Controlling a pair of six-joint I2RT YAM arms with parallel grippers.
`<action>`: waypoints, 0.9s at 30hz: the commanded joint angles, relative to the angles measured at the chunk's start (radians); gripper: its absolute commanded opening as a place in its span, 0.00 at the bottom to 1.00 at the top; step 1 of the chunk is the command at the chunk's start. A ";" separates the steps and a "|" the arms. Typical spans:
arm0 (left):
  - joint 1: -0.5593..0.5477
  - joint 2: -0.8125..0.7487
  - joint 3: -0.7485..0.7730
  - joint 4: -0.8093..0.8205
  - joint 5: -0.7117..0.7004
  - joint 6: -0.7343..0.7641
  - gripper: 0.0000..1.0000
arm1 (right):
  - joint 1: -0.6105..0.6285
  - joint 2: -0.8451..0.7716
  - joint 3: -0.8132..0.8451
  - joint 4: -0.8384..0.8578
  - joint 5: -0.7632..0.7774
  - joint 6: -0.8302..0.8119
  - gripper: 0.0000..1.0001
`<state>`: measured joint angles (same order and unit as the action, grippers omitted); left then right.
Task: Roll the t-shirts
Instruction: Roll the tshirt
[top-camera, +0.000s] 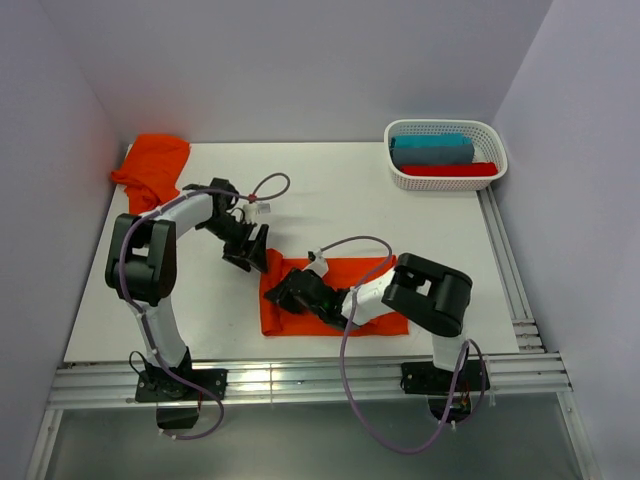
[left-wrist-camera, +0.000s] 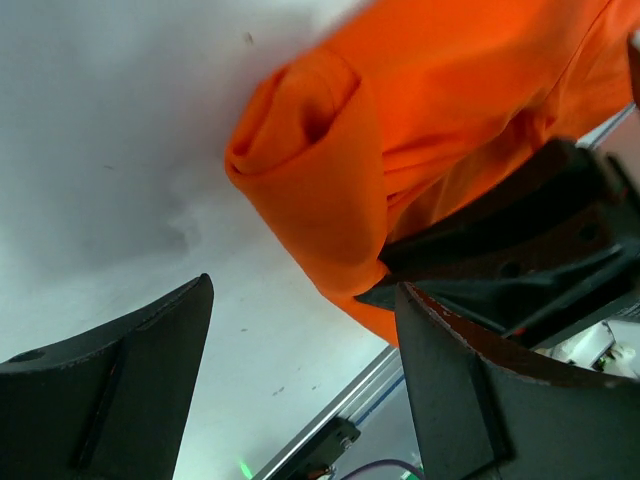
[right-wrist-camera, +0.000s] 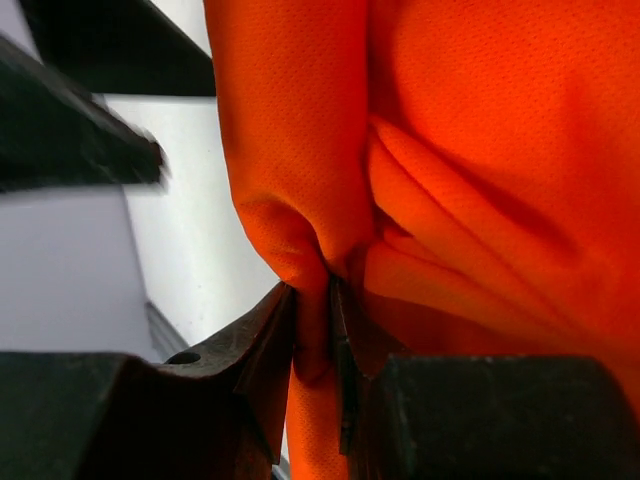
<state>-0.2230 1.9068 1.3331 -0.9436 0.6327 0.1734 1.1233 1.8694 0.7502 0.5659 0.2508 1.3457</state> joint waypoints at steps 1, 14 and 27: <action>-0.004 -0.057 -0.064 0.091 0.090 0.035 0.78 | -0.031 0.046 -0.045 0.091 -0.113 -0.005 0.27; -0.003 0.017 -0.121 0.311 0.016 -0.107 0.69 | -0.085 0.171 -0.121 0.442 -0.180 0.121 0.26; -0.025 0.017 -0.069 0.255 -0.192 -0.164 0.04 | -0.004 0.065 0.174 -0.303 0.062 -0.057 0.49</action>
<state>-0.2314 1.9301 1.2324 -0.6895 0.5598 0.0029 1.0897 1.9659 0.8509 0.6239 0.1894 1.3766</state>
